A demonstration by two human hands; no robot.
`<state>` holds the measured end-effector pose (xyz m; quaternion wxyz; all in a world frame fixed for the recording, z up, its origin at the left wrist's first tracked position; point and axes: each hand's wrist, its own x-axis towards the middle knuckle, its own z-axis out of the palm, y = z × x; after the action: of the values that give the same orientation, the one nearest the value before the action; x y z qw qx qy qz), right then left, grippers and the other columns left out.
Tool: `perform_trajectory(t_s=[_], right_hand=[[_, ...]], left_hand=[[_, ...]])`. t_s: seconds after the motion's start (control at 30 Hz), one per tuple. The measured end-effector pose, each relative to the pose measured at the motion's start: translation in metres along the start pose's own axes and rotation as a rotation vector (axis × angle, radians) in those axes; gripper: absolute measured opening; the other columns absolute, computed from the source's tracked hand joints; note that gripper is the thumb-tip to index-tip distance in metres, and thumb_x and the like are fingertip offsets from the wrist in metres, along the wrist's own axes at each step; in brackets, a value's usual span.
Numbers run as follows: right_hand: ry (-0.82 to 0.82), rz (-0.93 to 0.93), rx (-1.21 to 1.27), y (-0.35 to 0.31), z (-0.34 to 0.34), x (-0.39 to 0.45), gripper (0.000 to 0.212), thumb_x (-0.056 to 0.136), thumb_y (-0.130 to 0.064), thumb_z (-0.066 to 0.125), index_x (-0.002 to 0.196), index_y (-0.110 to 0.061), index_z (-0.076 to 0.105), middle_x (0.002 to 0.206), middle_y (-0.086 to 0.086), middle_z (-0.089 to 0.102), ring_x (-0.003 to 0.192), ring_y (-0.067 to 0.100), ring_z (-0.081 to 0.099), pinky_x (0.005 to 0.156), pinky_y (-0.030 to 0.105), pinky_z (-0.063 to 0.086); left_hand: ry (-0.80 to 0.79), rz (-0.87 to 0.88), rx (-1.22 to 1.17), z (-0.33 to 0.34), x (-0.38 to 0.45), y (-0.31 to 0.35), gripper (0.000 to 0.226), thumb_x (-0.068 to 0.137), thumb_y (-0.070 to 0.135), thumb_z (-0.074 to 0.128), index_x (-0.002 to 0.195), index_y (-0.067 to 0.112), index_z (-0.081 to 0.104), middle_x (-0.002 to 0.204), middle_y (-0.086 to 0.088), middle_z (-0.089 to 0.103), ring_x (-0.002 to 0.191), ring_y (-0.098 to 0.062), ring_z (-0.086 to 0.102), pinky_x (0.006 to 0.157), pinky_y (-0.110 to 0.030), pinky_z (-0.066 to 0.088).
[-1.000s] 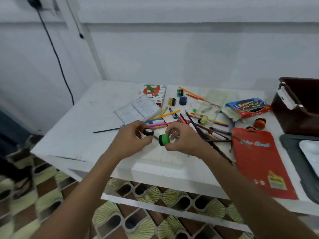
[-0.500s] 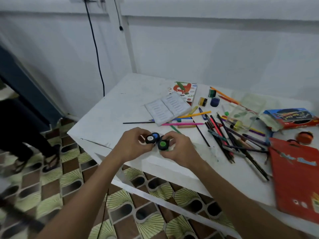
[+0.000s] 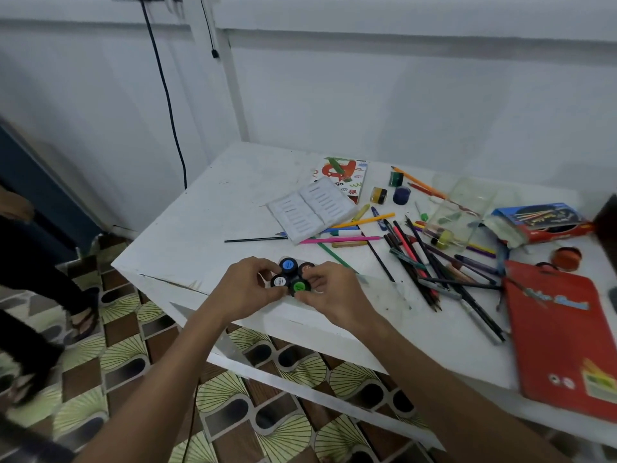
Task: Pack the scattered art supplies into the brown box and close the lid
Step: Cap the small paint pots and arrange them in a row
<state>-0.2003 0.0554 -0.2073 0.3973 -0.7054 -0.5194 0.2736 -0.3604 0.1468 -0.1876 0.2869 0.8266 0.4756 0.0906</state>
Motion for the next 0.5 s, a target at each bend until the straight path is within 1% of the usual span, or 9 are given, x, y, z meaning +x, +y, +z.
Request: perform_trajectory(t_s=[0.13,0.27,0.33,0.43,0.5], right_hand=[[-0.031,-0.013,-0.04,0.0,0.0,0.001,0.043,0.075,-0.017,0.078,0.114,-0.004,0.066,0.103,0.005,0.064,0.071,0.001,0.055,0.063,0.0,0.041],[-0.037,-0.03,-0.07,0.005,-0.008,-0.001,0.044,0.079,-0.024,0.075,0.119,-0.008,0.065,0.105,0.003,0.06,0.083,0.006,0.053,0.064,0.003,0.036],[-0.003,-0.042,-0.084,0.008,-0.023,0.001,0.041,0.08,-0.025,0.074,0.117,-0.008,0.065,0.105,0.004,0.062,0.081,0.006,0.053,0.062,0.0,0.036],[0.083,-0.068,-0.107,0.013,-0.059,0.012,0.035,0.079,-0.021,0.075,0.109,-0.005,0.068,0.101,0.007,0.066,0.076,0.006,0.054,0.063,-0.002,0.037],[0.141,-0.061,-0.117,0.018,-0.088,0.025,0.032,0.078,-0.019,0.075,0.106,-0.004,0.069,0.097,0.007,0.067,0.072,0.003,0.054,0.063,0.0,0.04]], left_hand=[[-0.011,-0.028,-0.028,0.002,-0.001,-0.002,0.035,0.075,0.036,0.076,0.107,0.029,0.064,0.094,0.008,0.06,0.076,-0.006,0.058,0.06,-0.015,0.037],[0.012,-0.021,0.015,-0.001,0.002,0.008,0.03,0.078,0.041,0.072,0.105,0.032,0.063,0.095,0.008,0.058,0.076,-0.005,0.055,0.06,-0.017,0.037],[0.038,0.003,0.007,-0.004,0.008,0.022,0.027,0.079,0.04,0.071,0.103,0.032,0.064,0.094,0.008,0.058,0.076,-0.006,0.055,0.06,-0.016,0.036],[0.038,0.058,-0.029,-0.004,0.027,0.053,0.027,0.079,0.036,0.071,0.104,0.028,0.065,0.097,0.006,0.059,0.075,-0.008,0.057,0.061,-0.019,0.039],[0.04,0.119,-0.021,-0.003,0.046,0.076,0.026,0.08,0.032,0.071,0.105,0.025,0.067,0.1,0.005,0.06,0.078,-0.01,0.055,0.067,-0.021,0.039]])
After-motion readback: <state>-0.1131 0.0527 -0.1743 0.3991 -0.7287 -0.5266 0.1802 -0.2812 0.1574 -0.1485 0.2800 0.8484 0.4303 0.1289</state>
